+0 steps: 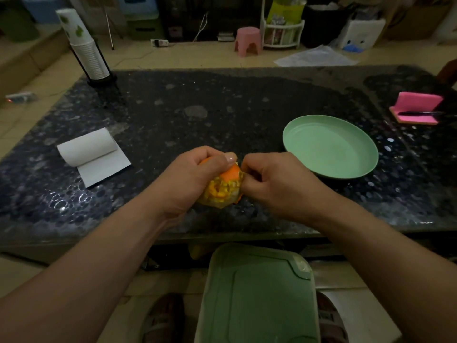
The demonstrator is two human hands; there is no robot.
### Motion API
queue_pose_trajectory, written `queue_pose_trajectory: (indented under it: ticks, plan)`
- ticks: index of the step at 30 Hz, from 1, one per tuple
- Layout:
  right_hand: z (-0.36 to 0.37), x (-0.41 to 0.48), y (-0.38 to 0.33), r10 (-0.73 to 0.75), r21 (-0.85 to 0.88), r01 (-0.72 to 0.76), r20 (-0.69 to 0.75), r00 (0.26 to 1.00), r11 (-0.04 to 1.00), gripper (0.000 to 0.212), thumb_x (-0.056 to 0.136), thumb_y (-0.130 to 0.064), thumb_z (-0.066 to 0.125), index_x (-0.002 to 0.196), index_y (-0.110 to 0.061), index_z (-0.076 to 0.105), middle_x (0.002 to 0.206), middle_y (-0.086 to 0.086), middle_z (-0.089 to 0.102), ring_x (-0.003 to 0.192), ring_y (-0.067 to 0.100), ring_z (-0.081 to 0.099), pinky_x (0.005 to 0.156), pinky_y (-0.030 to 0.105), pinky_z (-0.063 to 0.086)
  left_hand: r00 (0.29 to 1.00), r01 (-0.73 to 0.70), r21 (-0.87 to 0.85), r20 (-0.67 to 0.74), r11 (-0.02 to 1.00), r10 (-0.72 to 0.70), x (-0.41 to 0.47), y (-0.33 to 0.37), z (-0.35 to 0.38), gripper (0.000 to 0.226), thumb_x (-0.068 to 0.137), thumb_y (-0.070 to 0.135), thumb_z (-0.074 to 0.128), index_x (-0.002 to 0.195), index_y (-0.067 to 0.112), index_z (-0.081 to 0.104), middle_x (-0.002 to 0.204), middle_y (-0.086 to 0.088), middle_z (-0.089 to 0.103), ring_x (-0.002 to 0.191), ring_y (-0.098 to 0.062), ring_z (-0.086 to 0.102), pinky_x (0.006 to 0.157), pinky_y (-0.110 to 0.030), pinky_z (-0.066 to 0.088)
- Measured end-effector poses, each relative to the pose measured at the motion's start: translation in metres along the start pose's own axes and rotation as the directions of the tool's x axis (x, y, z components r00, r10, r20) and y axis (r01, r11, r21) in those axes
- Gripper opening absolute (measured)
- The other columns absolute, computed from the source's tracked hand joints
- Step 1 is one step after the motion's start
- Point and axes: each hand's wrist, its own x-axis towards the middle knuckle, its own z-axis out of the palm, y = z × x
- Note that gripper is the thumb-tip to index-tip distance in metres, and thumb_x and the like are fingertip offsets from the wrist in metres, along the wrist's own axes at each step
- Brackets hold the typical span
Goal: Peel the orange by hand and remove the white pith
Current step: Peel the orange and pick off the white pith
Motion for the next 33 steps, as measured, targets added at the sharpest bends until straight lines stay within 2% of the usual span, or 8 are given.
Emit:
queue_pose_trajectory:
  ticks: [3, 7, 14, 18, 21, 24, 28, 33]
  plan:
    - [0.0, 0.003, 0.004, 0.008, 0.065, -0.009, 0.017, 1.0, 0.998, 0.023, 0.095, -0.026, 0.07, 0.073, -0.022, 0.064, 0.065, -0.006, 0.063, 0.058, 0.007, 0.055, 0.054, 0.032, 0.045, 1.0, 0.017, -0.025, 0.026, 1.0, -0.017, 0.0, 0.0, -0.003, 0.052, 0.084, 0.044, 0.077, 0.115, 0.004, 0.069, 0.093, -0.009, 0.073, 0.081, -0.023, 0.07, 0.061, -0.034, 0.058]
    - [-0.007, 0.003, 0.004, 0.014, 0.247, -0.049, 0.143, 0.99, 0.968, 0.015, 0.093, -0.024, 0.068, 0.078, -0.02, 0.071, 0.064, -0.007, 0.067, 0.055, 0.002, 0.057, 0.053, 0.023, 0.046, 0.989, 0.097, -0.091, 0.122, 0.991, -0.085, -0.001, 0.001, -0.01, 0.06, 0.086, 0.042, 0.071, 0.124, -0.004, 0.063, 0.101, -0.014, 0.07, 0.081, -0.025, 0.069, 0.059, -0.035, 0.058]
    - [-0.009, 0.003, 0.005, 0.004, 0.551, -0.191, 0.322, 0.947, 0.812, 0.021, 0.102, -0.001, 0.052, 0.087, -0.007, 0.065, 0.064, 0.003, 0.067, 0.054, 0.012, 0.059, 0.049, 0.018, 0.044, 0.93, 0.257, -0.225, 0.321, 0.94, -0.178, -0.001, -0.002, -0.017, 0.042, 0.088, 0.05, 0.064, 0.104, 0.015, 0.08, 0.102, -0.017, 0.075, 0.086, -0.029, 0.073, 0.063, -0.04, 0.061]
    - [-0.007, 0.003, 0.005, -0.017, 0.704, -0.27, 0.372, 0.928, 0.657, 0.028, 0.103, -0.002, 0.048, 0.081, -0.013, 0.059, 0.061, 0.005, 0.061, 0.05, 0.013, 0.053, 0.045, 0.018, 0.039, 0.901, 0.28, -0.307, 0.411, 0.91, -0.139, 0.001, -0.006, -0.02, 0.063, 0.074, 0.056, 0.085, 0.118, 0.012, 0.074, 0.112, -0.021, 0.071, 0.093, -0.034, 0.07, 0.064, -0.043, 0.059]
    - [-0.005, 0.004, 0.004, -0.045, 0.761, -0.271, 0.365, 0.93, 0.589, 0.026, 0.102, -0.005, 0.05, 0.08, -0.015, 0.059, 0.06, 0.006, 0.059, 0.049, 0.015, 0.048, 0.043, 0.021, 0.031, 0.882, 0.276, -0.348, 0.463, 0.896, -0.092, 0.002, -0.009, -0.022, 0.073, 0.075, 0.057, 0.085, 0.125, 0.007, 0.067, 0.114, -0.024, 0.067, 0.098, -0.038, 0.066, 0.065, -0.042, 0.06]
    - [-0.003, 0.005, 0.006, -0.088, 0.807, -0.273, 0.371, 0.925, 0.524, 0.015, 0.093, -0.015, 0.056, 0.079, -0.016, 0.062, 0.06, 0.006, 0.06, 0.047, 0.013, 0.049, 0.042, 0.02, 0.031, 0.857, 0.282, -0.38, 0.512, 0.881, -0.054, 0.003, -0.012, -0.023, 0.073, 0.08, 0.057, 0.081, 0.127, 0.004, 0.063, 0.115, -0.026, 0.064, 0.103, -0.042, 0.061, 0.075, -0.045, 0.059]
    - [-0.002, 0.006, 0.009, -0.147, 0.831, -0.296, 0.405, 0.902, 0.471, 0.011, 0.088, -0.018, 0.055, 0.079, -0.015, 0.062, 0.06, 0.007, 0.062, 0.046, 0.012, 0.048, 0.04, 0.016, 0.033, 0.824, 0.321, -0.394, 0.565, 0.861, -0.048, 0.001, -0.013, -0.024, 0.066, 0.08, 0.057, 0.082, 0.121, 0.007, 0.067, 0.112, -0.024, 0.066, 0.095, -0.039, 0.069, 0.063, -0.041, 0.061]
    - [0.007, 0.01, 0.017, -0.255, 0.878, -0.31, 0.414, 0.874, 0.364, 0.01, 0.081, -0.022, 0.066, 0.082, -0.013, 0.064, 0.059, 0.007, 0.058, 0.06, 0.025, 0.049, 0.038, 0.015, 0.034, 0.789, 0.376, -0.461, 0.615, 0.804, -0.016, 0.001, -0.019, -0.027, 0.066, 0.084, 0.054, 0.079, 0.125, 0.005, 0.06, 0.114, -0.025, 0.064, 0.096, -0.04, 0.07, 0.061, -0.041, 0.062]
